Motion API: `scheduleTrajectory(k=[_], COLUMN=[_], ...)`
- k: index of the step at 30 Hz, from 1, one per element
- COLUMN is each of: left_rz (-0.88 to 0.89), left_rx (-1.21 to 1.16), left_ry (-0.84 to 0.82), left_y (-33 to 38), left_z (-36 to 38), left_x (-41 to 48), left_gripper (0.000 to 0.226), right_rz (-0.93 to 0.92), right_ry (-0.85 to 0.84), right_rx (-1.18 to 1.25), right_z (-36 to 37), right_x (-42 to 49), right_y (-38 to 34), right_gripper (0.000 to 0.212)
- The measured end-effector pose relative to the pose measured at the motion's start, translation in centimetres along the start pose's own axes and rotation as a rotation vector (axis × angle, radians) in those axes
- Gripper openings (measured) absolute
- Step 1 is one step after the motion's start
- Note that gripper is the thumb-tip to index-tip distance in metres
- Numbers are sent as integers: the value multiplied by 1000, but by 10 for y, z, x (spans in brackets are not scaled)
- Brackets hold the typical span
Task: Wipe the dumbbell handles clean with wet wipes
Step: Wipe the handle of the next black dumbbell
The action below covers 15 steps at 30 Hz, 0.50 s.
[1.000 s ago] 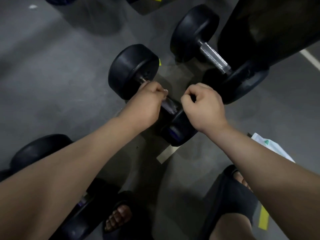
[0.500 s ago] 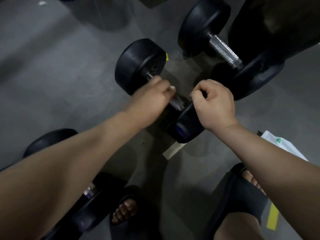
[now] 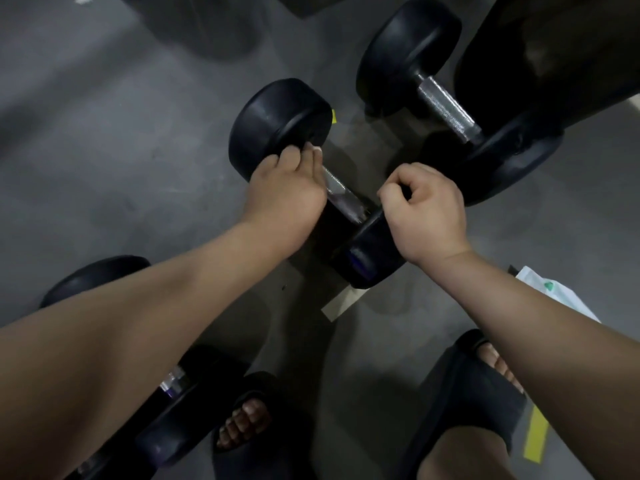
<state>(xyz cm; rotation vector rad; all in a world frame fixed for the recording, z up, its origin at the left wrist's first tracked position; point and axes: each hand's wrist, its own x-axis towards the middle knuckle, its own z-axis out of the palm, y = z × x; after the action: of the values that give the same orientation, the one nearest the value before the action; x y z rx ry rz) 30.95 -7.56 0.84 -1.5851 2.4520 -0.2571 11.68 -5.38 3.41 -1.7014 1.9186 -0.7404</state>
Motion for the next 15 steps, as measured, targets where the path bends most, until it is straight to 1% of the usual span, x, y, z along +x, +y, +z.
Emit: scheduleTrajectory(k=[2,4,5,6,10,13,15], left_rz=[-34,-13,10,18,-31,-64,-67], left_rx=[-64,-225,-278,-283,-170,-242,-267], left_ry=[-82,-171,-196,-205,-206,-192,-124], left_y=[7,5,-1,-6,-14,-3,1], left_z=[-2,-4,-5,-7,-16,-16,-10], left_x=[-2,-3,-2,-1,-4,-11,-18], left_gripper=[77,87,90,90,88,90,87], right_rz=[-5,-7,-7,-6,2,6,5], right_ry=[-3,-7,-11,-16,-42,-51,-48], right_rx=[-12,-23,-28,-33,-52,-37,-27], right_z=[0,-1,-2,-2,-3,-6,-7], right_x=[0,0,0,1,0,0,2], right_y=[-1,-1,0,-1,-3,-2,0], right_gripper=[24,24,24,25,24,24,25])
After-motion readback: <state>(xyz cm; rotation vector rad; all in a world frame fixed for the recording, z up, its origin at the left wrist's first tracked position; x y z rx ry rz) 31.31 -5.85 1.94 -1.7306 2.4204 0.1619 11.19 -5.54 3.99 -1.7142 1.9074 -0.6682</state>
